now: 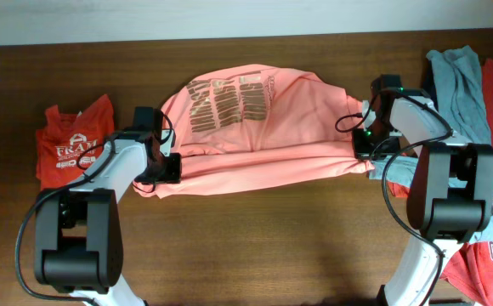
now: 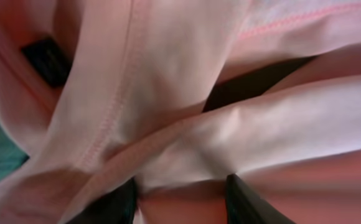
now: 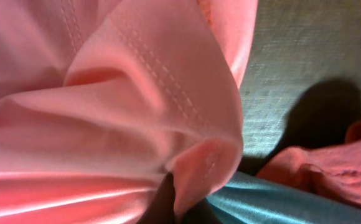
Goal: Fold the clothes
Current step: 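Fold the bottom edge upward toward the top with both grippers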
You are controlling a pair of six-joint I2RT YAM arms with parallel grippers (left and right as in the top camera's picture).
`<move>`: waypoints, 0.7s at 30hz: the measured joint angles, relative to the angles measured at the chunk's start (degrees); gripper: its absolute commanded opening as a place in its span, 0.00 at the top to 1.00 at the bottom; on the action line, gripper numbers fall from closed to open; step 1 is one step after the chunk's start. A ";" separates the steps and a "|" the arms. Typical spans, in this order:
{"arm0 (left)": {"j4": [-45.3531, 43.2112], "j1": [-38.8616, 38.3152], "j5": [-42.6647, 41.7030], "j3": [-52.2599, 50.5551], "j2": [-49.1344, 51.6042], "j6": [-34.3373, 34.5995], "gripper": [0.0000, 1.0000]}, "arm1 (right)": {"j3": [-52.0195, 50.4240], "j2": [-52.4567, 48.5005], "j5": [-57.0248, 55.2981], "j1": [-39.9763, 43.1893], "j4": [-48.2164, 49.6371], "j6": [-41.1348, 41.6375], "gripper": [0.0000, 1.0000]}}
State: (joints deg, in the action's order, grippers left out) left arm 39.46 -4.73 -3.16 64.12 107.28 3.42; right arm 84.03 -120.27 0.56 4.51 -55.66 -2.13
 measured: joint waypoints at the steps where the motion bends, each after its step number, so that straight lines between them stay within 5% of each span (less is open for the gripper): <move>1: 1.31 -0.02 0.57 0.26 0.13 0.00 0.56 | -0.04 0.00 -0.15 0.00 -0.70 0.22 0.96; 21: 13.86 -0.02 4.92 0.28 0.57 0.48 0.62 | -3.37 -0.83 -2.25 -0.02 -16.28 1.79 0.92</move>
State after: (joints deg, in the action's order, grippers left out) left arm 53.32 -4.75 1.76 64.40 107.85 3.90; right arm 80.66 -121.10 -1.69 4.49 -71.94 -0.34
